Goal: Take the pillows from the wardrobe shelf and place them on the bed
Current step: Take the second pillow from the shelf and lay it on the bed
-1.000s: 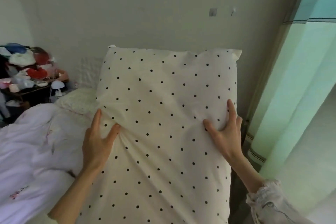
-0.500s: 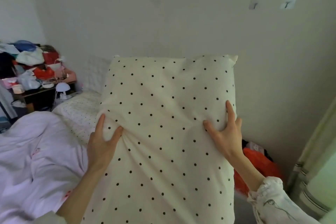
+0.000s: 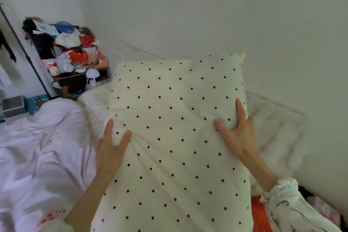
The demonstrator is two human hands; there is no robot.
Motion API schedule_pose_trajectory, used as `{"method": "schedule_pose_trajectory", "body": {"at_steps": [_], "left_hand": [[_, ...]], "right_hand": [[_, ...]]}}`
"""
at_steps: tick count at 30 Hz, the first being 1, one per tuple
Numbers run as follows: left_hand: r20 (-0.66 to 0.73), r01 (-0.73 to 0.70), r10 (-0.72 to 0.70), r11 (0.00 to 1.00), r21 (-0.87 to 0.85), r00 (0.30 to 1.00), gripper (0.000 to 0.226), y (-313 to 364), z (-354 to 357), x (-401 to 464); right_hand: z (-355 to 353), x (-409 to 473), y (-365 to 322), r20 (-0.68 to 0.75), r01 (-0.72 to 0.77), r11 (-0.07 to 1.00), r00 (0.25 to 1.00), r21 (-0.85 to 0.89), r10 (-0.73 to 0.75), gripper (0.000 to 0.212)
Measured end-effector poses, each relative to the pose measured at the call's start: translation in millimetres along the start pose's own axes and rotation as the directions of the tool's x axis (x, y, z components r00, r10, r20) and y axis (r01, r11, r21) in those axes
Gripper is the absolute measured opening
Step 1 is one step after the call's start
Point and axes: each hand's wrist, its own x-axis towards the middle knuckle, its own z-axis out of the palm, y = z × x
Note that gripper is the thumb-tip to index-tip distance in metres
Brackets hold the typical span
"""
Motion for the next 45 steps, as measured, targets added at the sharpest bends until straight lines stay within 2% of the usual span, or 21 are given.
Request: {"method": "schedule_pose_trajectory", "body": {"at_steps": [6, 10, 15, 19, 29, 34, 36, 38, 40, 42, 45], "left_hand": [[-0.174, 0.153, -0.137, 0.985, 0.081, 0.975, 0.069, -8, 77, 29], [-0.259, 0.311, -0.274, 0.944, 0.113, 0.926, 0.07, -13, 124, 40], [-0.304, 0.451, -0.412, 0.89, 0.071, 0.859, 0.071, -40, 177, 50], [-0.305, 0.551, -0.511, 0.833, 0.056, 0.803, 0.071, -79, 213, 58], [-0.297, 0.647, -0.603, 0.759, 0.071, 0.74, 0.072, -197, 269, 103], [-0.353, 0.615, -0.565, 0.787, 0.039, 0.745, 0.068, -233, 279, 147], [-0.318, 0.646, -0.592, 0.757, 0.096, 0.741, 0.064, -251, 290, 156], [-0.18, 0.679, -0.656, 0.693, 0.241, 0.733, 0.066, -271, 300, 152], [-0.042, 0.627, -0.67, 0.67, 0.397, 0.742, 0.07, -288, 310, 133], [0.02, 0.601, -0.662, 0.694, 0.396, 0.75, 0.075, -297, 316, 107], [-0.03, 0.636, -0.667, 0.694, 0.339, 0.744, 0.079, -302, 320, 84]], "right_hand": [[62, 129, 47, 0.262, 0.064, 0.997, 0.962, 0.042, -0.073, 0.09], [98, 196, 70, 0.395, 0.112, 0.992, 0.91, 0.05, -0.123, 0.089], [158, 253, 107, 0.53, 0.131, 0.991, 0.838, 0.033, -0.128, 0.088], [210, 270, 148, 0.618, 0.106, 0.994, 0.783, -0.022, -0.07, 0.087], [349, 279, 235, 0.747, 0.076, 0.988, 0.663, -0.133, 0.049, 0.088], [412, 307, 248, 0.76, 0.026, 0.995, 0.648, -0.095, 0.055, 0.089], [432, 313, 262, 0.794, 0.059, 0.993, 0.606, -0.107, 0.049, 0.082], [441, 303, 288, 0.856, 0.209, 0.96, 0.513, -0.188, 0.056, 0.073], [434, 279, 319, 0.89, 0.333, 0.906, 0.447, -0.261, 0.092, 0.067], [415, 250, 345, 0.866, 0.304, 0.908, 0.487, -0.29, 0.114, 0.065], [388, 224, 365, 0.81, 0.164, 0.945, 0.569, -0.282, 0.143, 0.065]]}}
